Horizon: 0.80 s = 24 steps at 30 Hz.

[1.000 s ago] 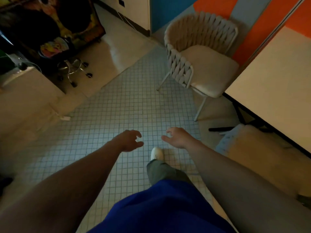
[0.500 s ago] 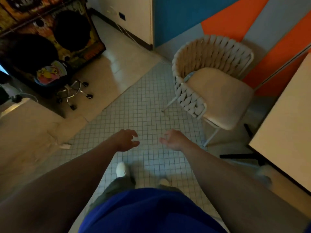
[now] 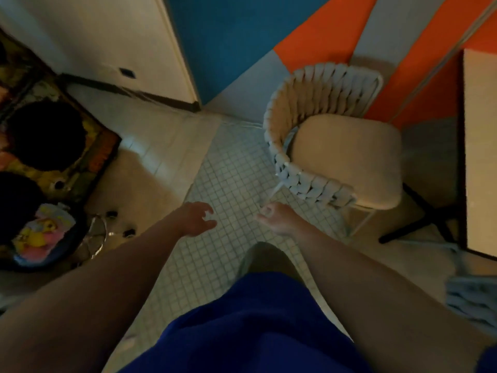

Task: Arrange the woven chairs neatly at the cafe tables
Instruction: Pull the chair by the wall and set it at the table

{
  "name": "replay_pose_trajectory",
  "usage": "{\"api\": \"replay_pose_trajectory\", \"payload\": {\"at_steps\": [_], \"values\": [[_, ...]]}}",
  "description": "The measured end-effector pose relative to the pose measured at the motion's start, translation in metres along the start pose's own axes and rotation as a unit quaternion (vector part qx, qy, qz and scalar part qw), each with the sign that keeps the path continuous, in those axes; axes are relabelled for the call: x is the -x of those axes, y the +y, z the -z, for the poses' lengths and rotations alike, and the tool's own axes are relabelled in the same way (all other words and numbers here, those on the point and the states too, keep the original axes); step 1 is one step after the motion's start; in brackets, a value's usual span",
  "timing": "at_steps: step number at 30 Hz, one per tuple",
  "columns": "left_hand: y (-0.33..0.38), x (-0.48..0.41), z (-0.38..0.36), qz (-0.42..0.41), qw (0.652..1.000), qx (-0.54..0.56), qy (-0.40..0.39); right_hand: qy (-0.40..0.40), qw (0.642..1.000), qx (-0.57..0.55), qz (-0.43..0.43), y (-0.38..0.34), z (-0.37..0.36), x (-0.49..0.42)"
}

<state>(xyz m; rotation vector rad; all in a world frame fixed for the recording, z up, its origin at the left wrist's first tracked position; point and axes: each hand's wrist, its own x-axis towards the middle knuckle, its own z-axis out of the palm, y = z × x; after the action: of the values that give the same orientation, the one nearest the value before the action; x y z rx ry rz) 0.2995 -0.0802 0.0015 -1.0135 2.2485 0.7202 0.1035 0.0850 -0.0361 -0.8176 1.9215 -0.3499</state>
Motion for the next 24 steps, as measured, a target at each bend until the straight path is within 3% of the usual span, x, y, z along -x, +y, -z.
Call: {"api": "replay_pose_trajectory", "payload": {"at_steps": [9,16,20,24], "values": [[0.031,-0.169,0.119,-0.085,0.992,-0.065,-0.065,0.057,0.988,-0.129,-0.060,-0.024,0.062,-0.121],[0.092,-0.297,0.224,-0.128,0.980,-0.124,-0.086,0.107,0.974,-0.170,-0.103,-0.043,0.161,-0.197],[0.142,-0.364,0.271,-0.173,0.973,-0.140,-0.068,0.179,0.944,-0.234,-0.150,-0.040,0.207,-0.218],[0.185,-0.439,0.300,-0.223,0.954,-0.182,-0.083,0.202,0.898,-0.333,-0.205,-0.040,0.213,-0.249]]}}
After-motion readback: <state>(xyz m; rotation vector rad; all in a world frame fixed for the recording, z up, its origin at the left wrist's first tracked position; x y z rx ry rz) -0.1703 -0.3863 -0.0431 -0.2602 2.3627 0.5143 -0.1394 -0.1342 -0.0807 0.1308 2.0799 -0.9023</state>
